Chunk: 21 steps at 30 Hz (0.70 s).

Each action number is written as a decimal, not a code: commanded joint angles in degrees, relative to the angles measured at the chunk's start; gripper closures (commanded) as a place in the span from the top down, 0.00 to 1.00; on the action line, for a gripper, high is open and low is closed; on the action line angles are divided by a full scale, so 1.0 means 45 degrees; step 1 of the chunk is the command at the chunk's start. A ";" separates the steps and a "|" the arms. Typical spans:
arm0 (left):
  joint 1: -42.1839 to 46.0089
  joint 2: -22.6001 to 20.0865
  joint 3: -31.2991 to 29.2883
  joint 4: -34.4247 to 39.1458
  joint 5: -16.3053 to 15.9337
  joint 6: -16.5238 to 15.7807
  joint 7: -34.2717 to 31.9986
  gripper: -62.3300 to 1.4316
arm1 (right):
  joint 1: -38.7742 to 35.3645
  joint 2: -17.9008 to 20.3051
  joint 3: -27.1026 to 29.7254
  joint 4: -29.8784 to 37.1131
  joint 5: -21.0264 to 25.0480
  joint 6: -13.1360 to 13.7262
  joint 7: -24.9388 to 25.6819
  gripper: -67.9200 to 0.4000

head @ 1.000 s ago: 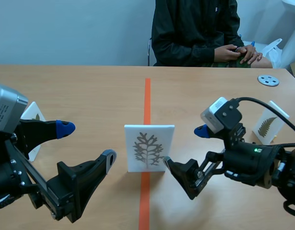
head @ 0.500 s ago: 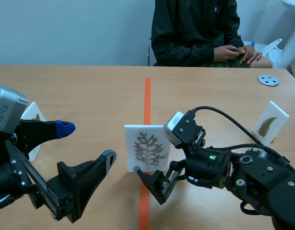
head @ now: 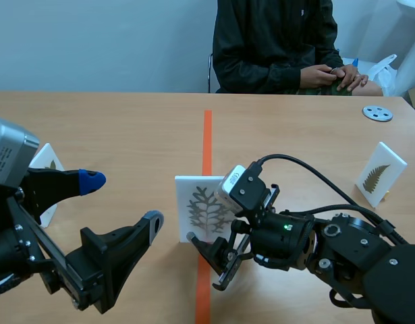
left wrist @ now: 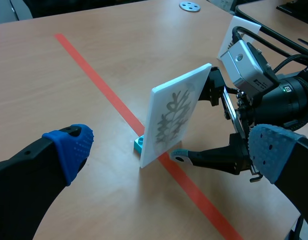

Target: Sort the leaf by its shape. The table is split by an orange tape line. A compound leaf with several leaflets goes to the left side, a simple leaf with one blade goes to the right side. Return to the home posture when a red brick is placed on the table.

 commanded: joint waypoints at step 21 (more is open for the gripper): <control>-0.0034 -0.0039 -0.0083 0.0044 -0.0121 -0.0019 -0.0170 1.00 | 0.0155 0.0063 0.0097 0.0219 0.0165 0.0000 0.0233 0.04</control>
